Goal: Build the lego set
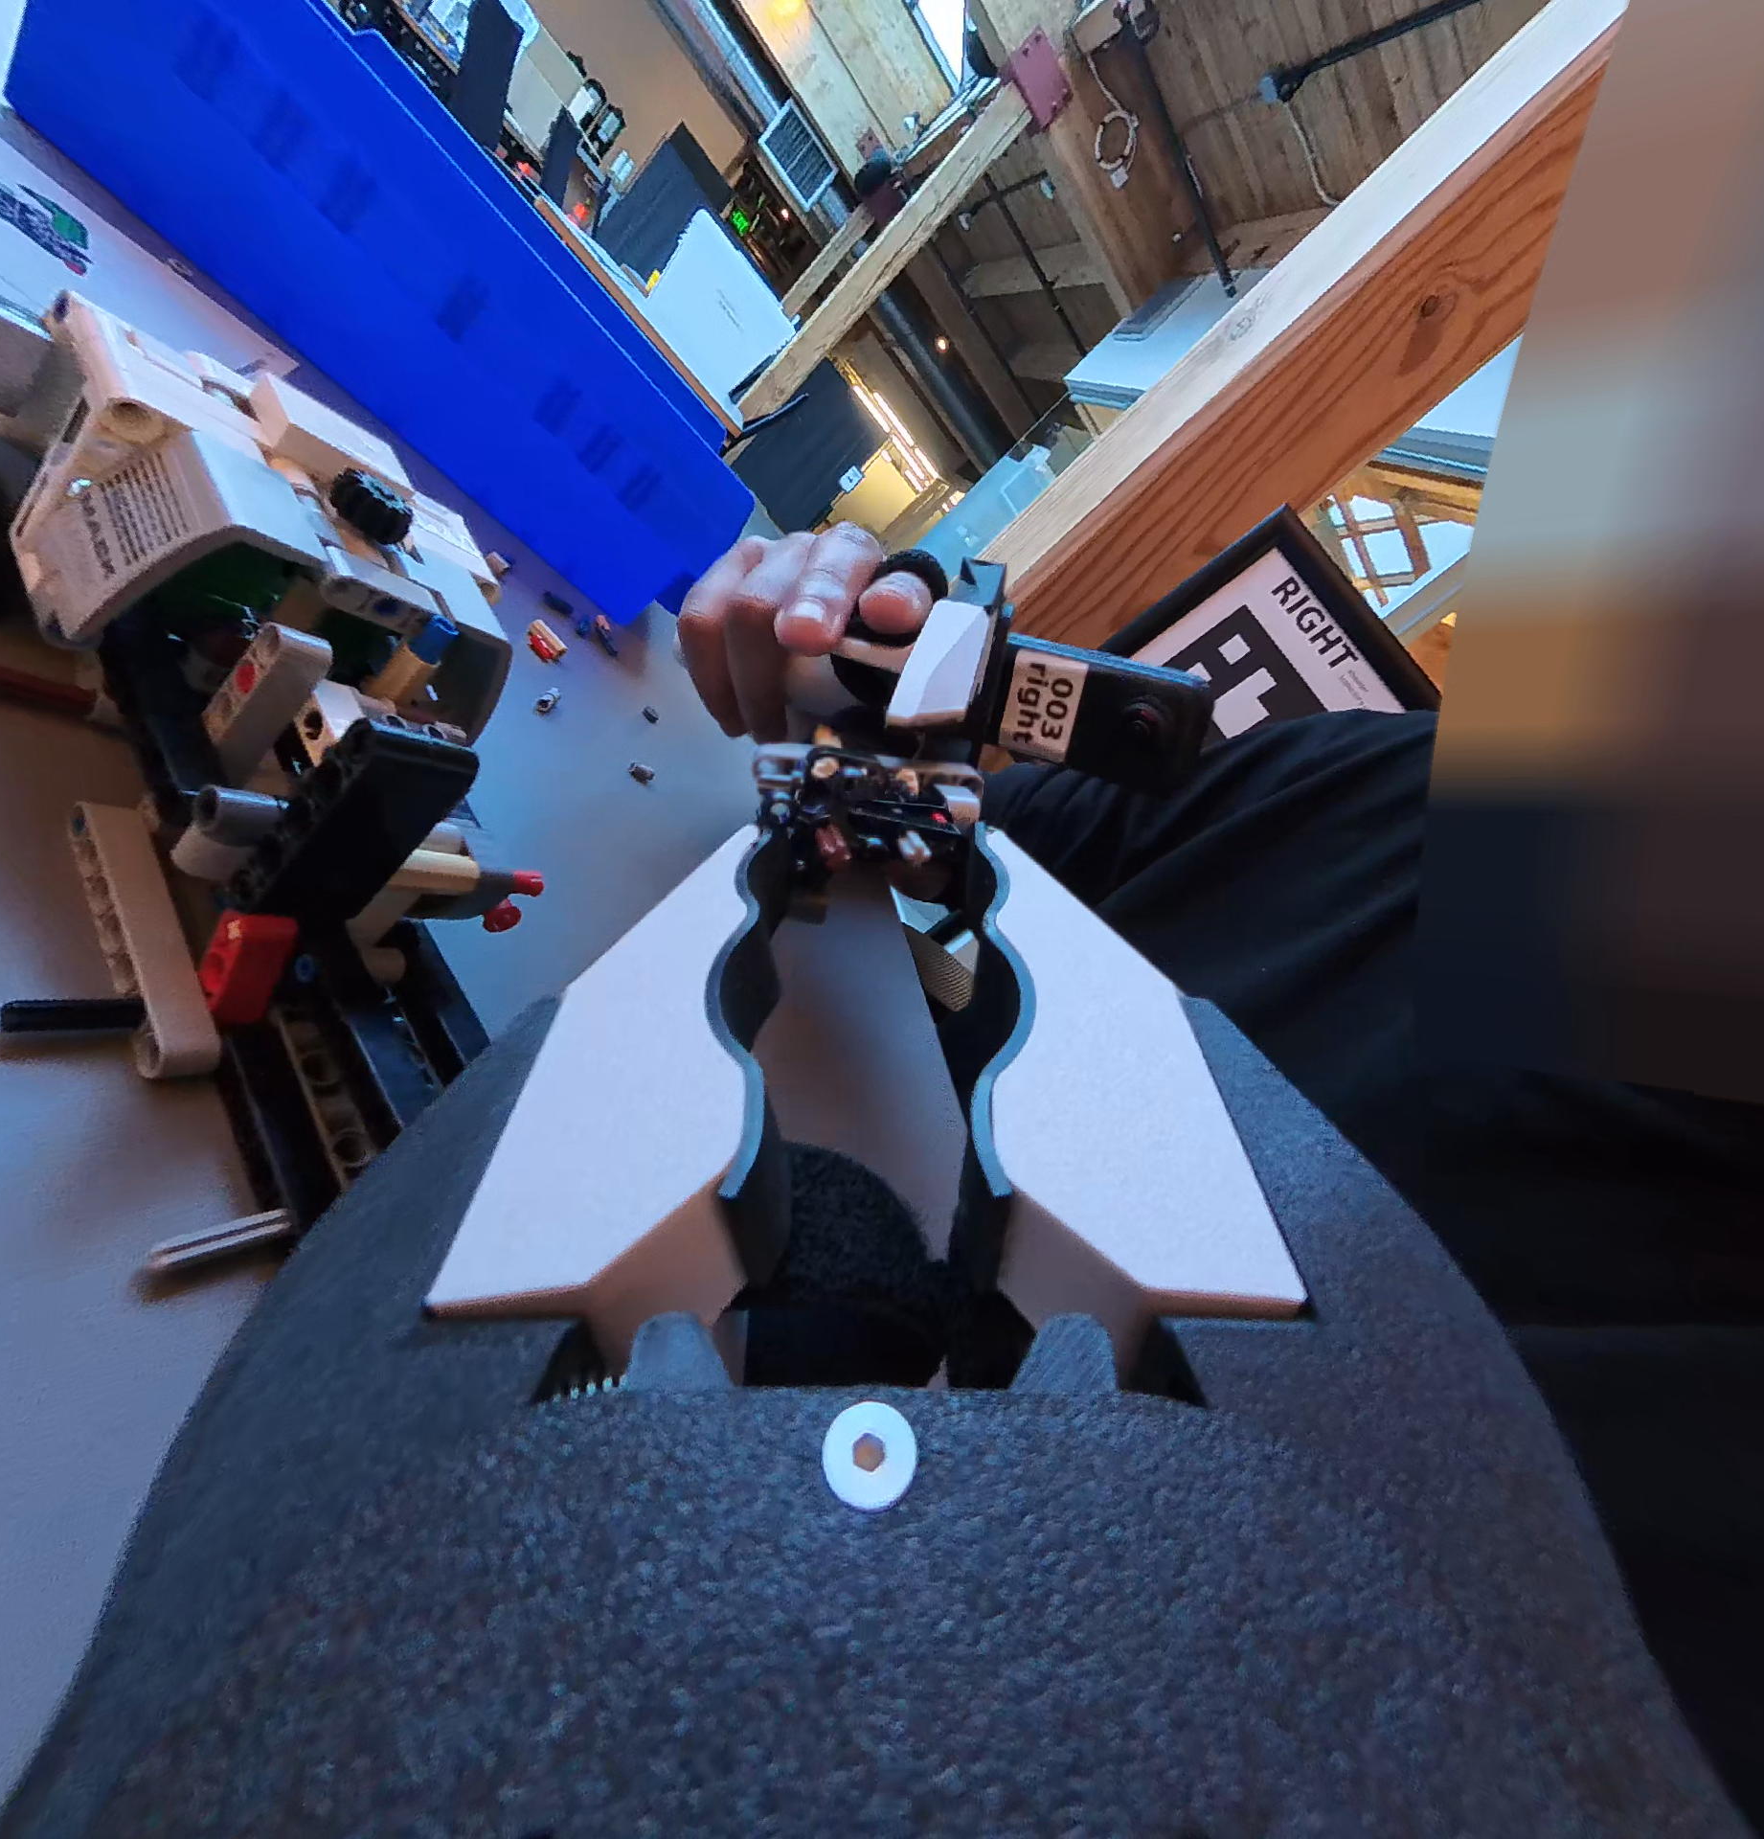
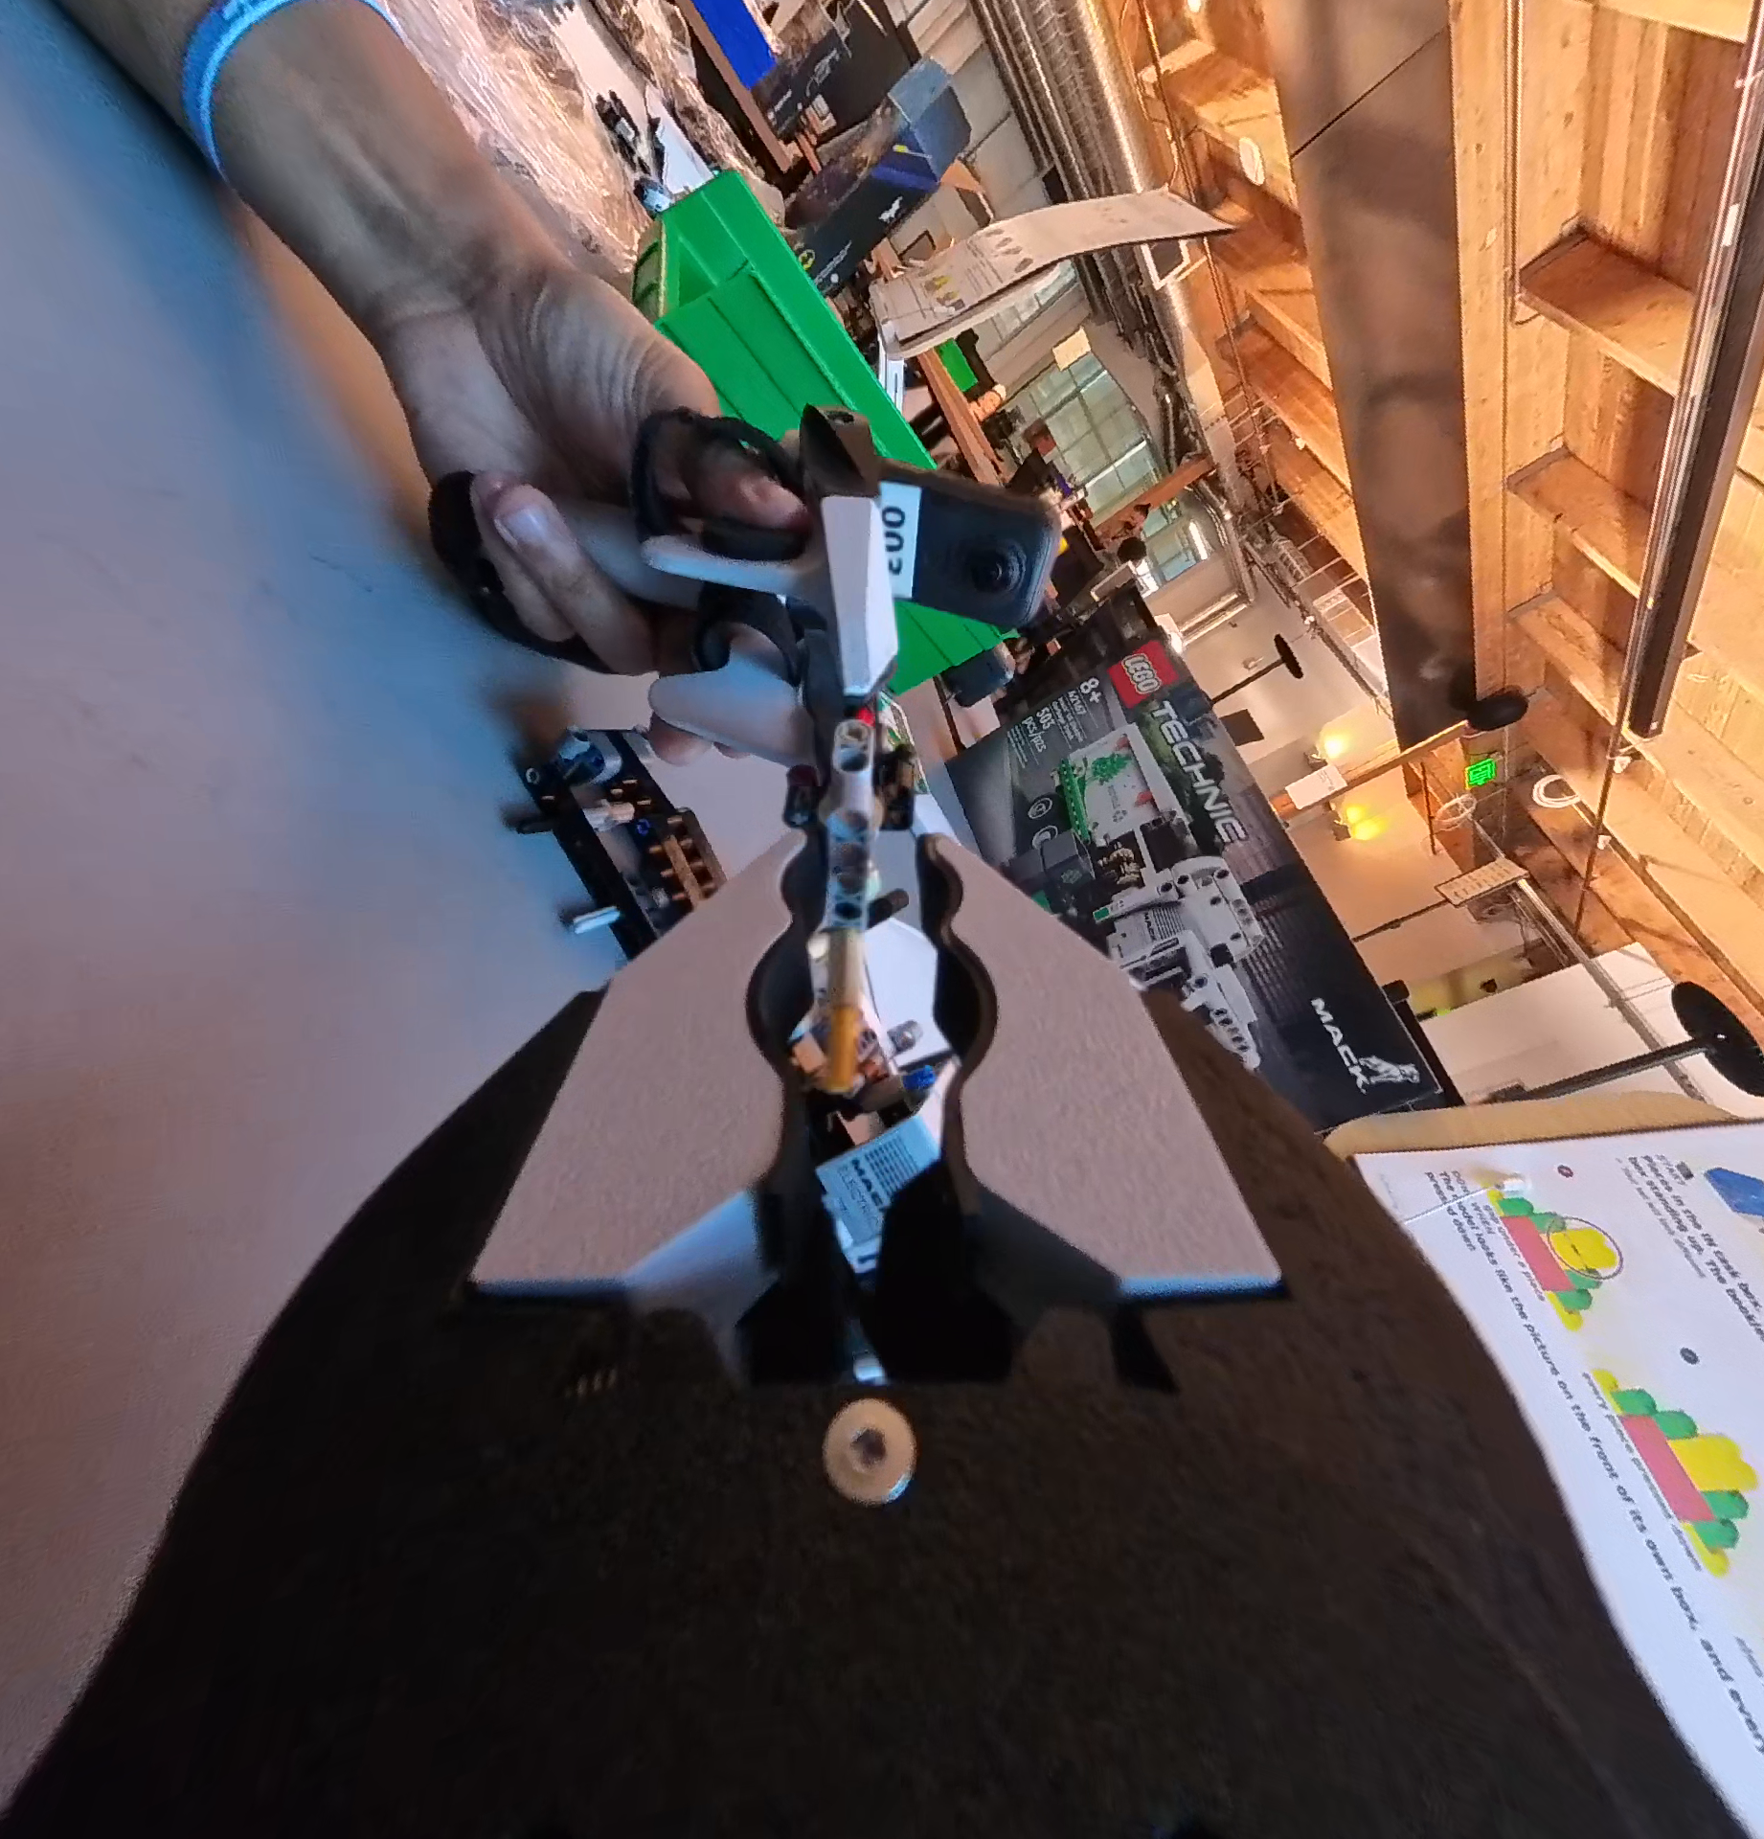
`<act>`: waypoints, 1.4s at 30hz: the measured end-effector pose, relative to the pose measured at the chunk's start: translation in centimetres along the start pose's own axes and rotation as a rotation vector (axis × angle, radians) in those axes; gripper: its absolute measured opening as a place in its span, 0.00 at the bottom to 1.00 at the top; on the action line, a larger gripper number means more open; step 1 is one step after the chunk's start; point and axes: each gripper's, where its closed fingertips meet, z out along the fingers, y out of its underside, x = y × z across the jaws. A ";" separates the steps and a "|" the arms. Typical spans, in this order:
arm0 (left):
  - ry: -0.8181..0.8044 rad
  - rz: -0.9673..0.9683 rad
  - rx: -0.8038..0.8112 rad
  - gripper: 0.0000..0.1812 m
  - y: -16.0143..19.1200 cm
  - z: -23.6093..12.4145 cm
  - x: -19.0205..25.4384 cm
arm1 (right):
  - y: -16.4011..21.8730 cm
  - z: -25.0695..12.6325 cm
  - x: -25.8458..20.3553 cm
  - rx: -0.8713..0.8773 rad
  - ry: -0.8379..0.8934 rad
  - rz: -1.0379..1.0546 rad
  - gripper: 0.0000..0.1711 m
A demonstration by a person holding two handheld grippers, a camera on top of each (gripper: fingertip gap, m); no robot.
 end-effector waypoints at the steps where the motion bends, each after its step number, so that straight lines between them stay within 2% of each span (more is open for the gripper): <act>1: -0.005 0.003 -0.002 0.18 0.0 0.0 0.0 | 0.0 -0.1 -0.1 0.007 -0.008 0.001 0.09; 8: -0.028 0.027 -0.029 0.18 0.4 0.2 -0.1 | -0.4 0.1 -1.0 0.015 -0.026 -0.030 0.05; 25: -0.030 0.116 -0.024 0.18 0.9 0.8 0.6 | -0.8 -0.3 -1.3 0.078 -0.093 0.054 0.06; 31: -0.096 0.145 -0.032 0.18 0.7 0.8 -0.1 | 0.1 0.3 -1.2 0.025 -0.114 0.178 0.08; 36: -0.085 0.147 0.059 0.18 -0.6 0.4 1.8 | -0.4 0.9 0.8 -0.060 -0.097 0.257 0.15; 42: -0.103 0.132 0.218 0.18 0.3 -0.6 4.4 | -2.5 0.6 0.2 -0.134 -0.132 0.238 0.17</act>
